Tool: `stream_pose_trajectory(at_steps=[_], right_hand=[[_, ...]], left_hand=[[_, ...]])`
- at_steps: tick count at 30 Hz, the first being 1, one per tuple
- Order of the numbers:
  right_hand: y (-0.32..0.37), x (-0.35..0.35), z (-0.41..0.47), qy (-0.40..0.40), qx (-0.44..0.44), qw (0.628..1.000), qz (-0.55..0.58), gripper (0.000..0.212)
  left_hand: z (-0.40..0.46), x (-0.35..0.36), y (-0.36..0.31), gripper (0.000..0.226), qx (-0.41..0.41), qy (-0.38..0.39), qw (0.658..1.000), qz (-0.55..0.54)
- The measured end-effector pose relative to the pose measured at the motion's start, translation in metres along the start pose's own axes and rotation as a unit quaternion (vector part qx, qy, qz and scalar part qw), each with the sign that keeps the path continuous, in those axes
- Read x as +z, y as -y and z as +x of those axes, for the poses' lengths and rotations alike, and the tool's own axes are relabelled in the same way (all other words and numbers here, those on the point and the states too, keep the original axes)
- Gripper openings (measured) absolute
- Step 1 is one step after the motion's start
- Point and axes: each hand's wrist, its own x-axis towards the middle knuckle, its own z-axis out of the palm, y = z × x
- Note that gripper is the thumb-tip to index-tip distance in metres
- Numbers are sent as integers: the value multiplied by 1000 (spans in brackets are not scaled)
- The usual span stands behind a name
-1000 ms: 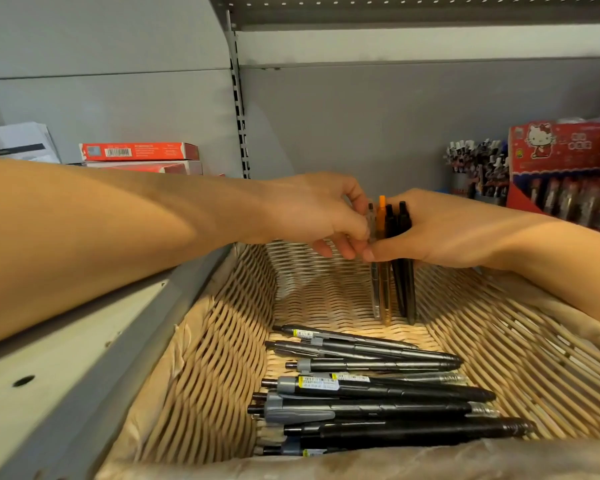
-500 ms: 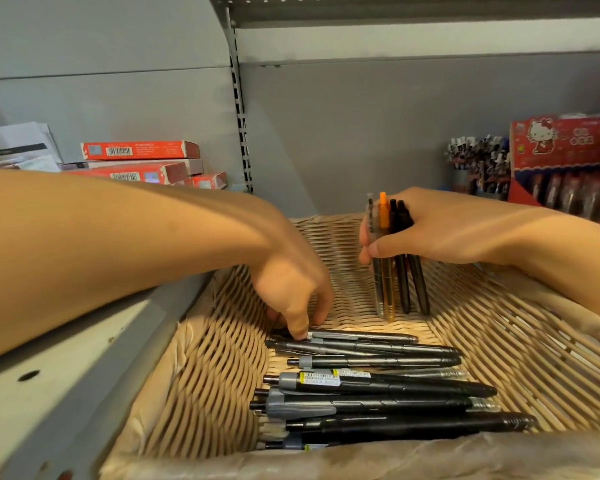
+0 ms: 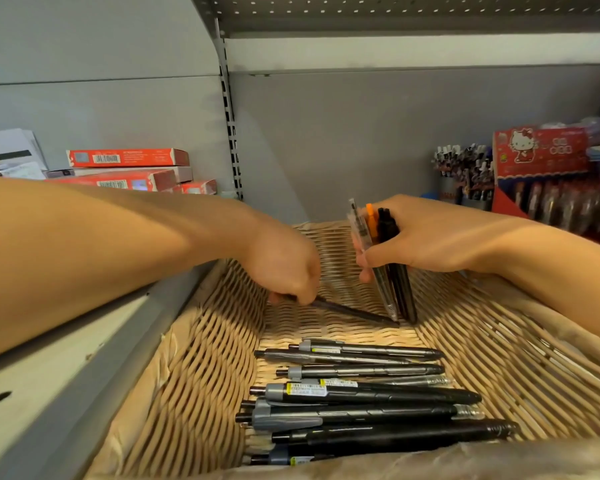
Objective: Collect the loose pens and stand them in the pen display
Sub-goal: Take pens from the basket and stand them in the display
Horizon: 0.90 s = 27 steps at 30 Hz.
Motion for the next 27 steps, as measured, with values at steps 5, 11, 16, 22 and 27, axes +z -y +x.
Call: stream_pose_trajectory(at_steps=[5, 11, 16, 22, 27], right_hand=[[0, 1, 1, -5, -2, 1000, -6, 10], [-3, 3, 3, -34, 10, 999, 1, 9], [-3, 3, 4, -38, 17, 999, 11, 15], [-3, 0, 2, -52, 4, 997, 49, 7], [-2, 0, 1, -42, 0, 999, 21, 10]], left_hand=[[-2, -13, 9, 13, 25, -181, 969, -164], [-3, -15, 0, 8, 75, -253, 904, -335], [-10, -16, -2, 12, 90, -260, 863, -423], [-7, -14, 2, 29, 99, -216, 853, -464], [-2, -14, 0, 14, 70, -173, 883, -430]])
